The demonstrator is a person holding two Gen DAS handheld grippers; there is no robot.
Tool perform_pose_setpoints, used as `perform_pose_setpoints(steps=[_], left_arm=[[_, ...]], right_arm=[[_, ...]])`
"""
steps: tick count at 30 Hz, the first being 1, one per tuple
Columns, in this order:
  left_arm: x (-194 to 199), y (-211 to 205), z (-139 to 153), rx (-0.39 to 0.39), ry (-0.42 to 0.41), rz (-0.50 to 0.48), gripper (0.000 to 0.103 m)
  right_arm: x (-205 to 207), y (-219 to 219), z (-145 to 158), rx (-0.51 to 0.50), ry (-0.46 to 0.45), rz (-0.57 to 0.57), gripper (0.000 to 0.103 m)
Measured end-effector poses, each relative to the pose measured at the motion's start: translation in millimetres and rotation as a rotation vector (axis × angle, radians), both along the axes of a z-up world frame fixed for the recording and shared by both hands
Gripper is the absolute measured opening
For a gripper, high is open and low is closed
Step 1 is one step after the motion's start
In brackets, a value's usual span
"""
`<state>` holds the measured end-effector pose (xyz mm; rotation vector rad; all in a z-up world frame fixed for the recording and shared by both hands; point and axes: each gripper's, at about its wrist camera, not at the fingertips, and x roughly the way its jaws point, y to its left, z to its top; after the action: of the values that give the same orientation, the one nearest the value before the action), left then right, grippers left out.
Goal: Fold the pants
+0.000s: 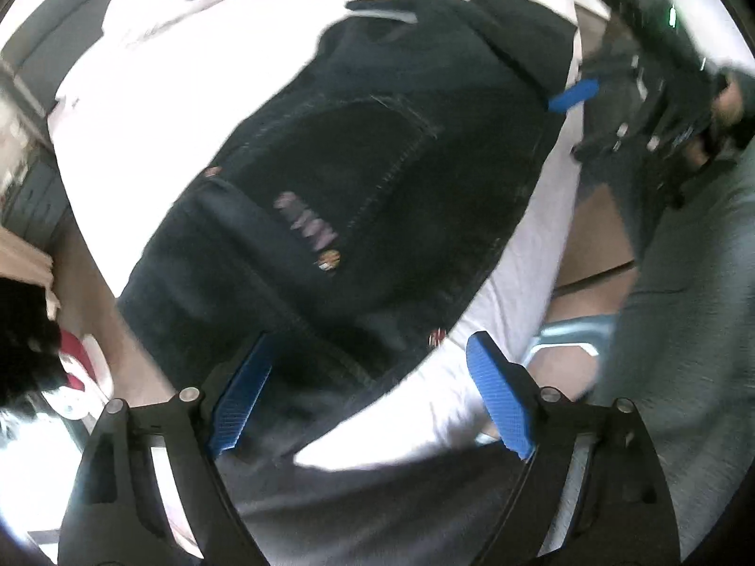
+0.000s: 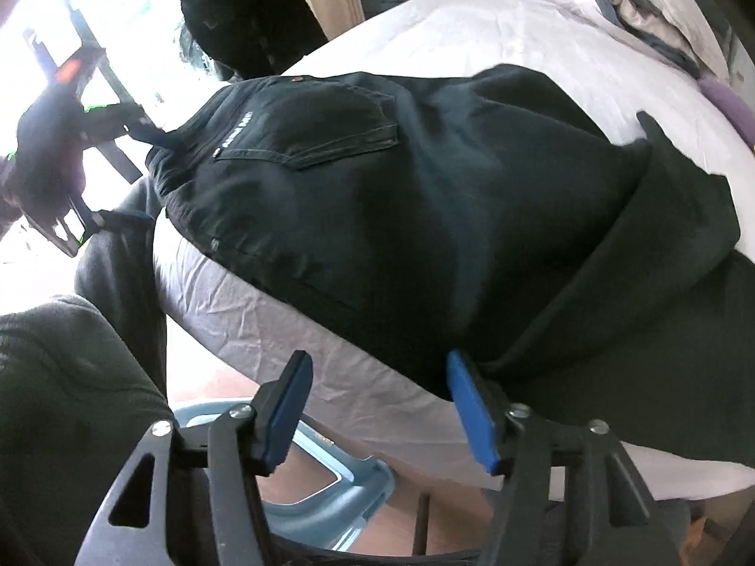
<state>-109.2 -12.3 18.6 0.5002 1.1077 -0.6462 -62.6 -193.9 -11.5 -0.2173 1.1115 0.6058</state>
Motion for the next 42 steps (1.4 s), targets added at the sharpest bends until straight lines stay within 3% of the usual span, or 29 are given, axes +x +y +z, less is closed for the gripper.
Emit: perform_pose_setpoints(steps=[3,7,11,14,15,17,18,19,23,26,28,29,31,33,38,42], left_arm=[[4.2,8.0,34.9,-0.065,-0.057,0.053,0.084],[25.5,-11.6,61.6,-0.211,-0.099,0.126,0.084],[51.7,-52.7,47.4,-0.309,-0.085,0.149,0.082],[77.3,-79.9,10.1,-0.355,0.015,0.202,0.075],[81.4,-86.2,-3.7,-0.342,0.041,0.22,0.073],[93.3,-96.0,-37.2,-0.249,0.084,0.267,0.065],[91.3,-98.8,-45.7,-0.223,0.073,0.265,0.065],[88.6,-101.3,-45.7,-0.218,0.056,0.256,0.065],[85.5,-108.6,-29.4,-0.184,0.026,0.256,0.065],[90.6,-116.1,-2.1,-0.279,-0.017,0.244,0.065],[99.4,-129.1,-1.1,-0.279,-0.021,0.247,0.065],[105.4,-136.2,-10.4,-0.26,-0.005,0.26,0.065],[113.9,-138.6,-29.6,-0.237,0.045,0.3,0.065],[114.0,-132.3,-43.7,-0.242,0.058,0.338,0.065],[114.5,-131.7,-46.0,-0.256,0.05,0.365,0.066],[117.3,-138.1,-45.8,-0.247,0.04,0.386,0.072]], right_arm=[[3.0,-14.8,11.1,0.085,0.032,-0.045,0.062],[8.0,-34.0,35.4,0.184,0.007,-0.096,0.061],[17.1,-40.4,45.7,0.288,0.003,-0.127,0.055],[26.8,-38.1,28.3,0.276,0.019,-0.146,0.055],[30.8,-35.4,19.2,0.259,0.038,-0.167,0.054],[36.4,-41.0,1.7,0.231,0.077,-0.219,0.039],[36.1,-46.0,-1.4,0.226,0.073,-0.243,0.027],[35.1,-50.6,-0.3,0.225,0.071,-0.253,0.027],[29.9,-66.0,14.3,0.197,0.038,-0.279,0.028],[31.2,-68.5,32.6,0.264,0.006,-0.265,0.032],[33.2,-56.5,35.7,0.278,-0.011,-0.216,0.058],[35.3,-49.3,31.1,0.242,-0.009,-0.201,0.062],[40.6,-43.3,18.7,0.166,0.013,-0.21,0.061],[42.3,-55.3,14.4,0.147,0.034,-0.252,0.052],[61.0,-115.2,58.9,0.22,-0.037,-0.384,0.051],[124.6,-140.8,92.9,0.104,-0.137,-0.47,0.051]])
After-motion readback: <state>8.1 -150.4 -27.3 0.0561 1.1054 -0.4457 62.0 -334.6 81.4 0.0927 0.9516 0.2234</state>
